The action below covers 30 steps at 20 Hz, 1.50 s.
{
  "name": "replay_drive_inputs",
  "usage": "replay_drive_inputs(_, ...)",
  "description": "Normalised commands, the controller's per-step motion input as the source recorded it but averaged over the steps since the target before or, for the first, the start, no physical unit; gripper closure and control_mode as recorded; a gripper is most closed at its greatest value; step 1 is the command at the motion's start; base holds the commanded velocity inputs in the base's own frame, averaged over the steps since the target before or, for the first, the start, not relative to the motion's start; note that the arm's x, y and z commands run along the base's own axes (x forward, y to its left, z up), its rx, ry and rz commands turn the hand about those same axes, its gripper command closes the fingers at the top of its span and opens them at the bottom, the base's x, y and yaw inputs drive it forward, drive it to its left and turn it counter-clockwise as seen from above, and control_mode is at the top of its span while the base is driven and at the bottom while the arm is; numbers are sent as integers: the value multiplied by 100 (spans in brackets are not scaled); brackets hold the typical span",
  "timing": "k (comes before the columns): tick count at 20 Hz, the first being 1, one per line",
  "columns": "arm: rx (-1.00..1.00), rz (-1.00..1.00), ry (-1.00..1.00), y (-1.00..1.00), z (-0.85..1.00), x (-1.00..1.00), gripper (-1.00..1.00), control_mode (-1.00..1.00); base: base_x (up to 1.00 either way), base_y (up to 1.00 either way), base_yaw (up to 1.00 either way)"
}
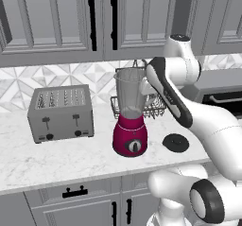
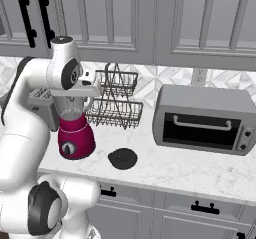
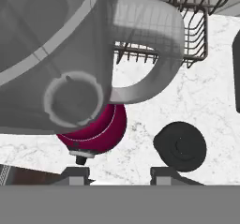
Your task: Close the lid blender by securely placing the lid on top.
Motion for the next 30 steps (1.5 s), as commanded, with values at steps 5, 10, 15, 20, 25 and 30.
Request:
replay_drive_inputs(5,8,-7,3,-40,-21,-1,-100,-100,0,0,0)
replay_drive_inputs(10,4,-16,25,-77,-86,0,-100,-100,0,0,0)
replay_drive_inputs(15,-2,-23,32,-93,-100,2,-100,-100,0,0,0)
replay_drive_inputs(20,-2,-20,26,-28,-82,10,-100,-100,0,0,0)
replay_drive_inputs(25,0,-6,0,0,-50,5,-100,-100,0,0,0)
replay_drive_inputs(30,-1,-5,0,0,-61,0,-100,-100,0,0,0)
